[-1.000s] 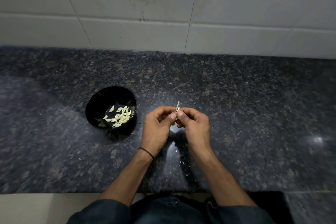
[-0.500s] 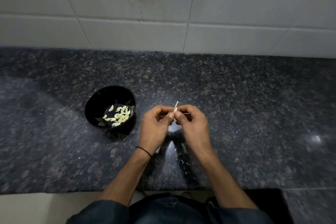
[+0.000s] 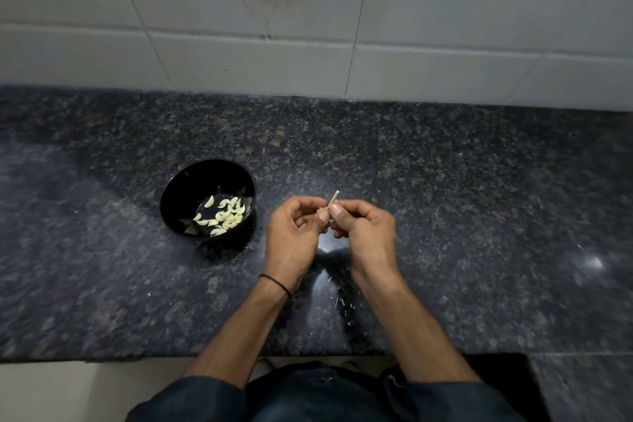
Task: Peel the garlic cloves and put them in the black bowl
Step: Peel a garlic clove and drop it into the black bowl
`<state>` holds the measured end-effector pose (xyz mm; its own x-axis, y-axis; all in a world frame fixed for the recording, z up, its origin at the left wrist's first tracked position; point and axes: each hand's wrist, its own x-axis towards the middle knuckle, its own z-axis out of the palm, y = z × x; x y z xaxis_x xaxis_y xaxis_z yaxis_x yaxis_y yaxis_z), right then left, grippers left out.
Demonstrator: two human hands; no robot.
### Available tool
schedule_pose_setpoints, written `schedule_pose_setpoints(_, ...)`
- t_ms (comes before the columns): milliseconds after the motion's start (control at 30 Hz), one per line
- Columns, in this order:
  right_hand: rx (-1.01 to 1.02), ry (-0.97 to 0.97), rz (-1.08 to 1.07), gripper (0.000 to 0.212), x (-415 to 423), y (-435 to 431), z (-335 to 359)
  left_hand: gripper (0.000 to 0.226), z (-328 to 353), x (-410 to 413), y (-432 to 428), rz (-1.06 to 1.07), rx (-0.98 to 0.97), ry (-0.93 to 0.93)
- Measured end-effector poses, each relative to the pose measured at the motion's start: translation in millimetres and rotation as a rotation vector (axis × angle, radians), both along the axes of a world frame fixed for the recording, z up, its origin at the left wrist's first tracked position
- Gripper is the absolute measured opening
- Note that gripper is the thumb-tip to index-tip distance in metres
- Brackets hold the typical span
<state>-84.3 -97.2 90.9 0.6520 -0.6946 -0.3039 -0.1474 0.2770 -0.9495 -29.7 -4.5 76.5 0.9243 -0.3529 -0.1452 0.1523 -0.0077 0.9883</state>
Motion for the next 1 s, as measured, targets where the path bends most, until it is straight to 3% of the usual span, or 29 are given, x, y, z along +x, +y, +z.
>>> schedule_pose_setpoints(133,0.259,-0.069,-0.122,0.005,4.4,6.8,-1.9,0.012,-0.2,-1.7,-2.3,0.048,-0.023,0.017)
schedule_pose_setpoints(233,0.343,-0.106,-0.145,0.005,5.0,9.8,-5.0,0.013,-0.3,-1.0,-2.3,0.039,-0.034,0.028)
schedule_pose_setpoints(533,-0.014,-0.049,0.049,0.01,-5.0,-3.6,-10.7,0.012,-0.5,5.2,2.0,0.001,0.041,-0.062)
schedule_pose_setpoints(733,-0.053,-0.037,0.154,0.008,-5.7,-13.0,-11.0,0.012,-3.4,8.3,5.3,-0.055,0.012,-0.012)
schedule_pose_setpoints(1000,-0.012,-0.081,0.11,0.004,-7.4,-15.2,-15.5,0.017,-6.6,7.6,6.0,-0.111,-0.075,0.076)
